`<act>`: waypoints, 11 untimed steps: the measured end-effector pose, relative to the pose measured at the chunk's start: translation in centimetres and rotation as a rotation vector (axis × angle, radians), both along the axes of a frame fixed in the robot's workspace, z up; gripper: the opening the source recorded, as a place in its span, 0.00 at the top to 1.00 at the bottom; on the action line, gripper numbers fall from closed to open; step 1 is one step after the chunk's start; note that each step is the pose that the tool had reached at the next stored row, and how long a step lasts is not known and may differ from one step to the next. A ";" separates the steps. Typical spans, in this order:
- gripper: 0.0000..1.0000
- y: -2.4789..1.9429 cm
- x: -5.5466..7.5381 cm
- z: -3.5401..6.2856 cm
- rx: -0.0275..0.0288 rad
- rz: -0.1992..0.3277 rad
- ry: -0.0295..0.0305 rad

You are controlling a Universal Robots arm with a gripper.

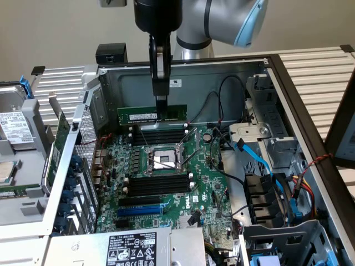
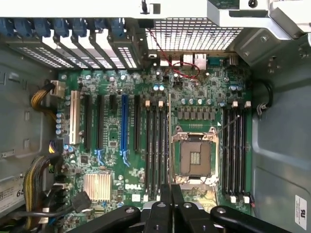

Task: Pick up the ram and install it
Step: 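Pick up the ram and move it above insertion slot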

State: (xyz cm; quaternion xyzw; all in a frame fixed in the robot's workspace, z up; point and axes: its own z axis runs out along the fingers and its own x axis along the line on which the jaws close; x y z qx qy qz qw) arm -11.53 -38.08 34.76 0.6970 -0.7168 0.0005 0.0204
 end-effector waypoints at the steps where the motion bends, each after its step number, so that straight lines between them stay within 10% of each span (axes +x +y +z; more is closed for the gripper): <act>1: 0.88 0.00 0.0 -0.21 -0.0003 0.000 -0.0001; 11: 0.88 -0.12 0.0 -1.17 -0.0063 0.000 -0.0019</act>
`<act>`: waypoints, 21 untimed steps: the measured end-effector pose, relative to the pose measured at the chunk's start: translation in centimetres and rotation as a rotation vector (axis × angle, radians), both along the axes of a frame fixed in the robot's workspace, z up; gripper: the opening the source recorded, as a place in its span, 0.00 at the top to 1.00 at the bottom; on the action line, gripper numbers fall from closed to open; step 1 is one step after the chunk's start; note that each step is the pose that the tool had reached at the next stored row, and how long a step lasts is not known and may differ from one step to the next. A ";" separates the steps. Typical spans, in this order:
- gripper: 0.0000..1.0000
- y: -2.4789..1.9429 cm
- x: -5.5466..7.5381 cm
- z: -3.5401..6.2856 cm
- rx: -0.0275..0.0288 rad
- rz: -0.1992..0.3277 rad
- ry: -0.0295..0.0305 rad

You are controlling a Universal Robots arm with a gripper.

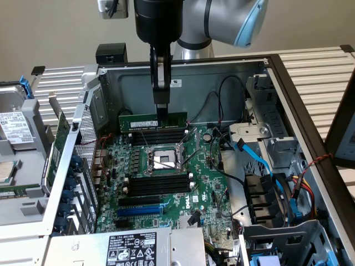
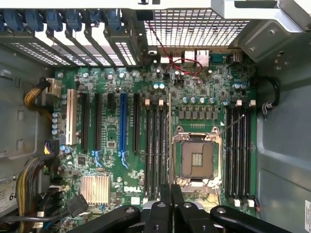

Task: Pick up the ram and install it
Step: 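Pick up the ram and move it above insertion slot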

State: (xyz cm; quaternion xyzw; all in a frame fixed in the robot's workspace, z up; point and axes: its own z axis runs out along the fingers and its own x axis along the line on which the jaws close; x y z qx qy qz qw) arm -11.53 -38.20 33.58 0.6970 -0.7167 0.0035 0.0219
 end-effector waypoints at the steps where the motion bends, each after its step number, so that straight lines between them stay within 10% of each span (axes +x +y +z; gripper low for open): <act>1: 0.88 -0.05 0.0 -0.04 -0.0004 0.000 -0.0007; 13: 0.88 -0.47 0.0 -0.38 -0.0006 -0.018 -0.0026; 21: 0.88 -0.47 0.0 -0.67 -0.0008 -0.019 -0.0251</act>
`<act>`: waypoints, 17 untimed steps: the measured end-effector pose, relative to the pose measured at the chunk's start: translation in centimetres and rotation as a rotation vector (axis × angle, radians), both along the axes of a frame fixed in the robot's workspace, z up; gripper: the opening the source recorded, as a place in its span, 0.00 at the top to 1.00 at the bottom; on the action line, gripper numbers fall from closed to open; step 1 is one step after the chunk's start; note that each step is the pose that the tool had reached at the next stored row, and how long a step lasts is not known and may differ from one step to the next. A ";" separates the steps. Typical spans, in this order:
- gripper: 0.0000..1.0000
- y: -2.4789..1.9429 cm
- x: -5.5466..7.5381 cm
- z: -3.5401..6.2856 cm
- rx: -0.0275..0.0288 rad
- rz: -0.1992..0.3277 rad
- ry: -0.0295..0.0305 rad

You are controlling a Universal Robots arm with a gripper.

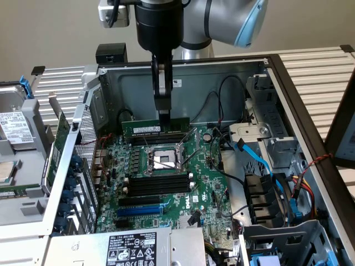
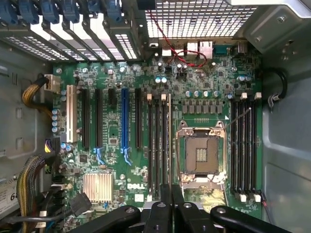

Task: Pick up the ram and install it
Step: 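Pick up the ram and move it above insertion slot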

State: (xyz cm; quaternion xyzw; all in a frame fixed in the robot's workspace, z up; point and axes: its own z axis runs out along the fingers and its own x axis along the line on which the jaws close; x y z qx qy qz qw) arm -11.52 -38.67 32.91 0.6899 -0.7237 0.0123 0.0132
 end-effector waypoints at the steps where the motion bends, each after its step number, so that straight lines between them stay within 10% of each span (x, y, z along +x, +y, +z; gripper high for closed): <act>1: 0.88 0.00 0.0 -0.05 0.0000 0.000 -0.0007; 17: 0.88 -0.52 -0.1 -0.77 -0.0100 -0.001 -0.0015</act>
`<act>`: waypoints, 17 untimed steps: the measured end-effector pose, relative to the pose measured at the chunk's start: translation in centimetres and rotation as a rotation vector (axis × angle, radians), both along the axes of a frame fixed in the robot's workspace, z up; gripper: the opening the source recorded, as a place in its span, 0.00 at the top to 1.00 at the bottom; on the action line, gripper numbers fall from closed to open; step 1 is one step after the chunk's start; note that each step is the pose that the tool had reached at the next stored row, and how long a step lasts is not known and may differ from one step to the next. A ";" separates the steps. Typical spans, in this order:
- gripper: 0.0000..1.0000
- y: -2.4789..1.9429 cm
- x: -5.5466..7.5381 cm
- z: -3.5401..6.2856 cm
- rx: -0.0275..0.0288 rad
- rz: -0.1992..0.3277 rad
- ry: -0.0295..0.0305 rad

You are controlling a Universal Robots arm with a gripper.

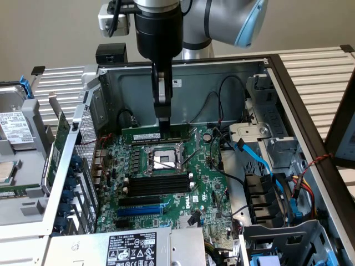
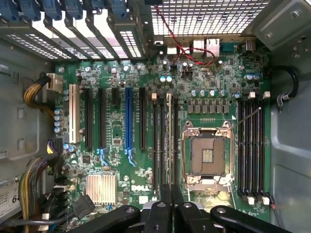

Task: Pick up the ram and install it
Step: 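Pick up the ram and move it above insertion slot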

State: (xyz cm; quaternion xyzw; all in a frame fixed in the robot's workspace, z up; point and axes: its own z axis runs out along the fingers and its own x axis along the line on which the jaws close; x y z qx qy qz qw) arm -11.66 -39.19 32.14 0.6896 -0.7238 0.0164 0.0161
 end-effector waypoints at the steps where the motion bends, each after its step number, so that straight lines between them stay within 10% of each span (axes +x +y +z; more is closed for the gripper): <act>1: 0.88 -0.01 0.0 -0.08 -0.0001 0.000 -0.0002; 17: 0.88 -0.33 -0.3 -1.25 -0.0003 0.007 -0.0078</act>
